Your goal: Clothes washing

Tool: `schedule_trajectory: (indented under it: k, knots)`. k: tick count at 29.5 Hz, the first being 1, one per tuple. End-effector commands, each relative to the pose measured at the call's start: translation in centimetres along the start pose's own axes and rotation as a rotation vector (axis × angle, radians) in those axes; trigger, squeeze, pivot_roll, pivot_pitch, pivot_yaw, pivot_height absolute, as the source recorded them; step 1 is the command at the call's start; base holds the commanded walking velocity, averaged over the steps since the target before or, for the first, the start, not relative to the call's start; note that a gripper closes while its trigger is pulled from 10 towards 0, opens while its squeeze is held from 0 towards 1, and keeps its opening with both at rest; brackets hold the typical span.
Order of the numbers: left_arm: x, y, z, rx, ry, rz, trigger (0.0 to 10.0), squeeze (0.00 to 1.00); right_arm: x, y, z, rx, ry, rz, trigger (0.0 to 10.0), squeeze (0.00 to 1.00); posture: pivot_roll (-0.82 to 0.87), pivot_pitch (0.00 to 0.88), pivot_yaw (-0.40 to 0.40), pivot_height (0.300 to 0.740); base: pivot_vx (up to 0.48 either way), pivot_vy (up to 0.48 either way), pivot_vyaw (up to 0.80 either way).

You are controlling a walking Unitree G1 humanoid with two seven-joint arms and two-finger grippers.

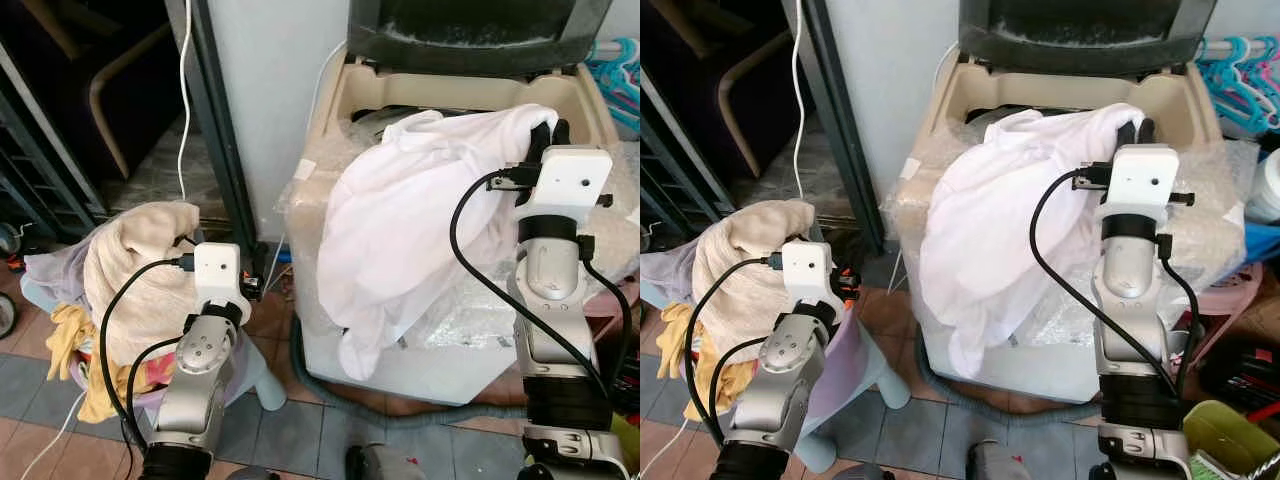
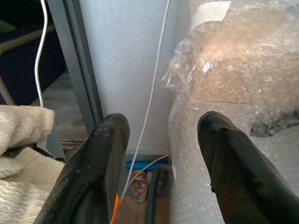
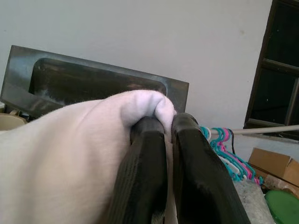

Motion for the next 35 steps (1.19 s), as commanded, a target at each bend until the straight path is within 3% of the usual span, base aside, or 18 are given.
schedule_trajectory:
  k: [1,4,7,8,12,21,25,26,29,31,34,35]
  knots:
    - [0.2,0.2,0.0,-0.012,0.009,-0.008,10.0,0.00,0.1,0.0,0.9,0.016,-0.010,0.044,10.0,0.00,-0.06,0.042,0.060,0.740,0.000,0.000,0.00]
    - [0.2,0.1,-0.1,-0.009,0.007,-0.008,10.0,0.00,0.3,-0.7,2.2,0.095,-0.018,0.071,10.0,0.00,-0.06,0.043,0.061,0.740,0.235,0.000,0.00]
    - [0.2,0.0,-0.1,-0.008,0.007,-0.008,10.0,0.00,1.2,-1.3,4.2,0.182,0.002,0.071,10.0,0.00,-0.06,0.046,0.061,0.740,0.398,0.000,0.00]
    - [0.2,0.0,-0.1,-0.010,0.007,-0.009,10.0,0.00,2.3,-1.8,5.6,0.240,0.033,0.070,10.0,0.00,-0.06,0.046,0.059,0.740,0.428,0.000,0.00]
    - [0.2,0.0,-0.1,-0.010,0.009,-0.009,10.0,0.00,3.6,-3.0,6.7,0.336,0.063,0.098,10.0,0.00,-0.06,0.048,0.054,0.740,0.467,0.000,0.00]
    - [0.2,-0.2,-0.2,0.006,0.007,-0.007,10.0,0.00,4.6,-3.9,9.6,0.379,0.055,0.108,10.0,0.00,-0.05,0.057,0.052,0.740,0.480,0.000,0.00]
    - [0.1,-0.3,-0.1,0.008,-0.002,-0.003,10.0,0.00,6.5,-4.4,11.5,0.404,0.065,0.133,10.0,0.00,-0.05,0.057,0.053,0.740,0.432,0.000,0.00]
    - [0.2,-0.2,0.0,0.005,0.000,-0.006,10.0,0.00,8.0,-4.9,12.3,0.419,0.108,0.126,10.0,0.00,-0.05,0.056,0.053,0.740,0.356,0.000,0.00]
    - [0.2,-0.2,0.1,0.011,-0.006,-0.005,10.0,0.00,9.3,-5.1,12.9,0.423,0.149,0.131,10.0,0.00,-0.05,0.055,0.051,0.740,0.211,0.000,0.00]
    - [0.1,-0.3,0.1,0.024,-0.015,-0.001,10.0,0.00,11.4,-5.2,13.7,0.411,0.218,0.126,10.0,0.00,-0.04,0.054,0.046,0.740,0.000,0.000,0.00]
    - [0.1,-0.3,0.1,0.028,-0.013,-0.001,10.0,0.00,11.4,-5.1,14.1,0.388,0.199,0.126,10.0,0.00,-0.04,0.053,0.043,0.740,0.000,0.000,0.00]
    - [0.1,-0.3,0.1,0.033,-0.015,0.000,10.0,0.00,10.1,-5.3,14.2,0.387,0.127,0.110,10.0,0.00,-0.03,0.053,0.035,0.740,0.000,0.000,0.00]
Point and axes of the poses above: a point about 5 cm out from each wrist's last joint towards the gripper, its own z axis pointing out of the wrist towards the gripper, its own x axis along the axis of the wrist's last joint, y = z × x, the point moved 1 cm from there along z, pointing out of the wrist towards the gripper, and after that the axes turned 7 degrees about z, right-handed, at the moved point
